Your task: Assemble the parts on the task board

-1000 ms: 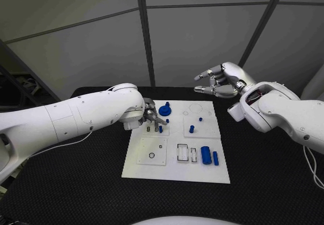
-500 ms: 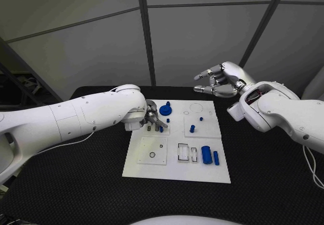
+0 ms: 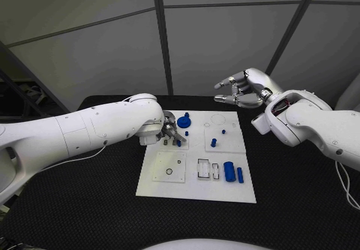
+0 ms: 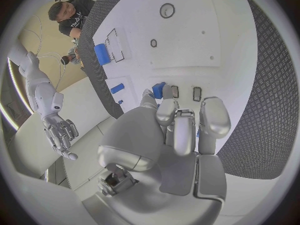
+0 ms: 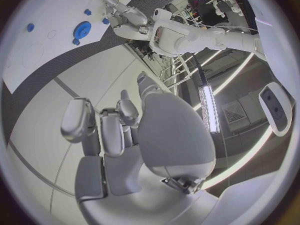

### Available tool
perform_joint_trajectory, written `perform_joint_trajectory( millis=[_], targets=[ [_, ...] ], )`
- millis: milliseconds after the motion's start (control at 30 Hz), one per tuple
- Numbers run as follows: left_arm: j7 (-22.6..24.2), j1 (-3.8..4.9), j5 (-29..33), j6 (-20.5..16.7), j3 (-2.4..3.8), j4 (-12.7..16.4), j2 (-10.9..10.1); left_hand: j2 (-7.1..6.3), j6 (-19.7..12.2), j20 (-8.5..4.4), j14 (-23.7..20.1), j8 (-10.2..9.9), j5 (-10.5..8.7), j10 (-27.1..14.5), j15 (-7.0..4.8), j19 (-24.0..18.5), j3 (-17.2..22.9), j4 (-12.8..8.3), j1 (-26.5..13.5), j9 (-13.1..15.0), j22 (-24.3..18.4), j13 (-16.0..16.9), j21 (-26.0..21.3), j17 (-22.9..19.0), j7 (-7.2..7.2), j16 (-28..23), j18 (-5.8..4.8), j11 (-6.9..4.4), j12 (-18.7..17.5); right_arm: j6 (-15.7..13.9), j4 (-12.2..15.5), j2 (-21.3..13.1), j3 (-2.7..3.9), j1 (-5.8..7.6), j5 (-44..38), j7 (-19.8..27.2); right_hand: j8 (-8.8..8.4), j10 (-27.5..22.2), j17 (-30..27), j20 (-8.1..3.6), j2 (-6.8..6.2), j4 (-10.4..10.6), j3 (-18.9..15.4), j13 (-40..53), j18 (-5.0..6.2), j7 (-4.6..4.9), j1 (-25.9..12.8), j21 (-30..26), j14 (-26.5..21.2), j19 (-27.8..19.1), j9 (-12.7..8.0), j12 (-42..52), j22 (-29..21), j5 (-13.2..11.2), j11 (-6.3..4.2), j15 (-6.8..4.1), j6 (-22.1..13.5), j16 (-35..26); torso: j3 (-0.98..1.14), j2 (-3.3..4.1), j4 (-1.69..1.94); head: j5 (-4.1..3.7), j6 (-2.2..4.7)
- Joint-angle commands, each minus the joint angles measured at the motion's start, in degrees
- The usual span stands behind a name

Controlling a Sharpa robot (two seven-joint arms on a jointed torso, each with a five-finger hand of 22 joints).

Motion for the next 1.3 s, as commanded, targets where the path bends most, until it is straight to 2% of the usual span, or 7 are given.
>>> perform_joint_trajectory(
  millis=[33,167,233,300,467,1133,1300],
  targets=[
    [1.1,0.08,0.8,-2.1,0.01,0.1,-0.1,0.88,-0.2,-0.16,4.5,-0.2,2.36,0.4,-0.48,0.5,1.5,-1.4,2.3,0.9,0.5,0.4,0.4,9.5,-0.58,0.4,-0.49,-0.3,0.5,0.3,-0.1,0.1,0.08,0.13,0.3,0.0,-0.26,0.2,0.5,-0.1,0.39,-0.4,0.1,0.0,0.91,-0.16,0.2,-0.3,2.2,-0.2,0.1,0.0,-0.2,0.2,-0.22,-0.28,0.4,-0.3,-0.02,0.01,0.01,-0.02,-0.03],
    [1.8,0.08,2.2,-3.2,0.01,0.2,-0.2,1.49,-0.4,-0.46,4.6,-0.2,6.71,0.6,-0.73,0.6,2.9,-3.7,5.0,2.6,1.1,0.9,0.6,9.9,-0.94,0.8,-0.57,-0.64,0.7,0.5,-0.3,0.2,0.07,0.13,0.3,-0.2,-0.26,0.2,0.4,-0.11,0.41,-0.5,0.1,0.0,0.92,-0.17,0.3,-0.4,2.2,-0.2,0.1,0.0,-0.3,0.3,-0.23,-0.3,0.5,-0.4,-0.02,0.03,0.01,-0.03,-0.05],
    [2.2,0.08,3.0,-3.2,0.01,0.2,-0.4,1.61,-0.8,-0.61,4.5,-0.2,12.32,0.4,-0.84,0.3,4.0,-5.2,6.8,3.8,0.8,0.6,0.4,9.9,-0.96,0.8,-0.52,-0.69,-0.1,0.6,-0.4,0.3,0.07,0.13,0.3,-0.3,-0.26,0.2,0.4,-0.11,0.41,-0.5,0.1,0.0,0.92,-0.17,0.3,-0.4,2.2,-0.2,0.1,0.0,-0.3,0.3,-0.23,-0.3,0.5,-0.4,-0.03,0.02,-0.01,-0.04,0.0],
    [2.5,0.08,3.5,-3.0,0.01,0.2,-0.6,1.61,-1.2,-0.6,4.5,-0.2,15.61,0.1,-0.78,0.0,5.0,-6.5,8.1,4.9,0.5,0.2,0.2,9.8,-0.88,0.7,-0.47,-0.68,-1.1,0.7,-0.5,0.3,0.07,0.13,0.3,-0.3,-0.27,0.2,0.3,-0.12,0.46,-0.6,0.2,0.0,0.94,-0.18,0.3,-0.5,2.1,-0.3,0.1,0.0,-0.4,0.3,-0.25,-0.31,0.5,-0.5,-0.03,0.02,-0.02,-0.09,-0.02],
    [2.9,0.08,4.0,-1.9,0.02,0.6,-1.2,1.09,-1.6,-0.43,4.5,-0.4,19.27,0.2,-0.56,-0.3,6.9,-7.9,8.5,6.9,0.4,0.0,0.1,9.9,-0.6,0.7,-0.44,-0.48,-2.2,0.9,-0.7,0.4,0.07,0.13,0.3,-0.5,-0.27,0.2,0.3,-0.12,0.46,-0.6,0.2,0.0,0.94,-0.18,0.3,-0.5,2.1,-0.3,0.1,0.0,-0.4,0.3,-0.25,-0.31,0.5,-0.5,0.01,0.0,-0.01,-0.03,-0.06],
    [7.0,0.04,-1.3,-7.1,1.25,4.6,-6.0,-1.43,-0.6,-0.29,4.6,-1.9,21.17,0.4,-0.49,-0.3,12.2,-10.4,6.6,9.7,1.2,-1.2,0.3,10.2,-0.5,0.9,-0.48,-0.44,-5.4,1.1,-1.1,0.3,0.06,0.12,0.3,-0.5,-0.27,0.2,0.2,-0.14,0.55,-0.6,0.2,-0.1,0.97,-0.18,0.3,-0.6,2.1,-0.3,0.1,0.0,-0.5,0.5,-0.25,-0.32,0.5,-0.6,0.0,0.07,-0.01,0.28,-0.15],
    [7.4,-0.15,-3.9,-7.5,1.25,5.4,-6.3,-2.64,0.1,-0.5,4.9,-2.8,21.6,1.9,-0.71,0.3,15.9,-11.3,4.3,10.9,2.6,1.0,0.9,11.0,-0.61,1.8,-0.68,-0.59,-2.3,1.5,-1.4,0.4,0.06,0.12,0.6,-0.7,-0.3,0.2,0.2,-0.15,0.57,-0.6,0.1,-0.2,0.97,-0.18,0.1,-0.7,2.2,-0.3,0.2,-0.1,-0.5,0.5,-0.23,-0.32,0.5,-0.7,-0.02,0.12,-0.03,0.36,-0.18]
  ],
)
